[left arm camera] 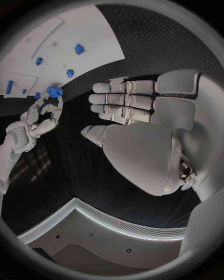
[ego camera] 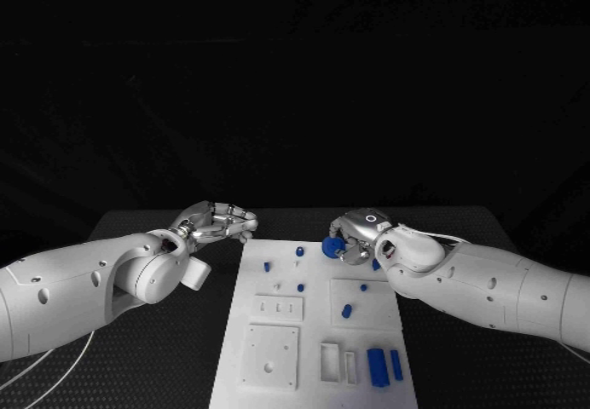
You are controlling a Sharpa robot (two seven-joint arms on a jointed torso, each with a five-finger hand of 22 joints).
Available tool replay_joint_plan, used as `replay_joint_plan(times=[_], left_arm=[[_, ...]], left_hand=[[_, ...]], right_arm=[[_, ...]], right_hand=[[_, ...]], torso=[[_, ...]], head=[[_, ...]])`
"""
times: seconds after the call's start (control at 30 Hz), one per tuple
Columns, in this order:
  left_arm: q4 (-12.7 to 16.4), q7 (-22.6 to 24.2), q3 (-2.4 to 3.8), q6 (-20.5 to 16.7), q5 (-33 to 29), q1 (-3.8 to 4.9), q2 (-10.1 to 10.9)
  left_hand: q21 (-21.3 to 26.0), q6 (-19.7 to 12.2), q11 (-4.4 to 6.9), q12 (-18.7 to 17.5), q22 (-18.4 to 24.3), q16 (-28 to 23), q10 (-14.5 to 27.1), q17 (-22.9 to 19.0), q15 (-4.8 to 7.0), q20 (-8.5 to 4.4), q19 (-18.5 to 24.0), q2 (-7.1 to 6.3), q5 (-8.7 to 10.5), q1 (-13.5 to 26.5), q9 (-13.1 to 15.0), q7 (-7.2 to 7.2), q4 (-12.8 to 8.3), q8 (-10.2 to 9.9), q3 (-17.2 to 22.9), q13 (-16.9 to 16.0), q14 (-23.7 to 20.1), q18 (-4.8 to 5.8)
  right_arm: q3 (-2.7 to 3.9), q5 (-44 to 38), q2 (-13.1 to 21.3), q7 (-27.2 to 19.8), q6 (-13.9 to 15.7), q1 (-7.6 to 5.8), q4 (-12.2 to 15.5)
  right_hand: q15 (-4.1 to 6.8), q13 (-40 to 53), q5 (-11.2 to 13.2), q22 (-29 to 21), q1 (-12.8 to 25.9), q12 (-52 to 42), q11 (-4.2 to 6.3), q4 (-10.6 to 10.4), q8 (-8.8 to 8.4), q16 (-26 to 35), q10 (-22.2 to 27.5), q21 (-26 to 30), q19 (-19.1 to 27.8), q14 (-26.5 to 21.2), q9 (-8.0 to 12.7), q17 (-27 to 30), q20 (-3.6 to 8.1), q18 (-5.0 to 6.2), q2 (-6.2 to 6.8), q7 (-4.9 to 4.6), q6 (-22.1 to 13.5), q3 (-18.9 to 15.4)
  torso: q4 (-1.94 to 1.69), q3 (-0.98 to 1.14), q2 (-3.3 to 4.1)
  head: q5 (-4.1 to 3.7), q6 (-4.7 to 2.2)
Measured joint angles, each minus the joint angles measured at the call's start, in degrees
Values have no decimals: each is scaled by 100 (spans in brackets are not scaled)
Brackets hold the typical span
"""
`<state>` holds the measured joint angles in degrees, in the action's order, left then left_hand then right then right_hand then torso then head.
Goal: Assemble the parts on the task board
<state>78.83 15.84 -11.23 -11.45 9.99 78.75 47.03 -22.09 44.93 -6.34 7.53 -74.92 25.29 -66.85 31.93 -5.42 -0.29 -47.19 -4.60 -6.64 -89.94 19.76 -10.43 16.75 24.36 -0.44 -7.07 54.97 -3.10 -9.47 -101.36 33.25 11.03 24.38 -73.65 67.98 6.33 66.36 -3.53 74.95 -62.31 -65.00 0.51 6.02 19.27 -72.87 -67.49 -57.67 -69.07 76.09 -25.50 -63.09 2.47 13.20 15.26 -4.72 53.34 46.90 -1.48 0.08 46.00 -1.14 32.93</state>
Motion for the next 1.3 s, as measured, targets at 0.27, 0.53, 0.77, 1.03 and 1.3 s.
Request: replay_joint_plan(times=[0.27,0.53,0.77,1.03,1.3], left_arm=[[0,0,0,0,0,0,-6],[0,0,0,0,0,0,-9],[-6,0,0,0,1,0,-38],[-20,1,1,1,1,1,-46],[-15,1,1,1,2,1,-50]], left_hand=[[0,0,0,0,0,0,0,0,0,0,0,0,0,0,5,0,0,0,0,0,0,1],[0,0,0,0,1,0,0,5,0,0,0,0,0,0,5,0,0,0,0,1,0,2],[0,0,0,0,1,0,0,4,0,0,0,0,0,0,5,0,0,0,0,1,0,3],[0,0,0,0,-3,-22,0,9,0,0,0,0,0,0,7,0,0,0,0,-4,0,4],[0,0,0,0,-3,-22,0,9,0,0,0,0,0,0,9,0,0,0,0,-4,0,6]], right_arm=[[-1,-170,-185,177,77,0,153],[-1,-250,-455,291,91,0,154],[-35,-281,-711,335,90,16,91],[-81,-293,-865,362,76,57,22],[-141,-296,-944,366,12,100,-141]], right_hand=[[-1,0,4,0,-21,0,0,-40,0,0,0,0,-13,0,-2,0,11,0,26,8,8,39],[-9,0,4,-1,0,-19,0,-57,-4,-1,-1,1,-34,9,-5,1,13,0,46,17,18,56],[-9,0,4,-1,0,-19,19,-57,-20,-1,-21,1,-34,9,-30,2,12,0,47,17,19,57],[-10,0,4,-2,7,-18,19,-57,-39,17,-21,1,-33,9,-33,2,11,1,54,18,20,56],[-10,0,4,-2,8,-18,19,-57,-24,21,-21,1,-33,9,-34,11,10,0,54,18,20,56]], torso=[[-3,-1,2],[-5,-1,8],[-12,2,13],[-16,4,12],[-14,4,9]], head=[[21,-21],[19,-38],[17,-43],[32,-32],[37,-12]])
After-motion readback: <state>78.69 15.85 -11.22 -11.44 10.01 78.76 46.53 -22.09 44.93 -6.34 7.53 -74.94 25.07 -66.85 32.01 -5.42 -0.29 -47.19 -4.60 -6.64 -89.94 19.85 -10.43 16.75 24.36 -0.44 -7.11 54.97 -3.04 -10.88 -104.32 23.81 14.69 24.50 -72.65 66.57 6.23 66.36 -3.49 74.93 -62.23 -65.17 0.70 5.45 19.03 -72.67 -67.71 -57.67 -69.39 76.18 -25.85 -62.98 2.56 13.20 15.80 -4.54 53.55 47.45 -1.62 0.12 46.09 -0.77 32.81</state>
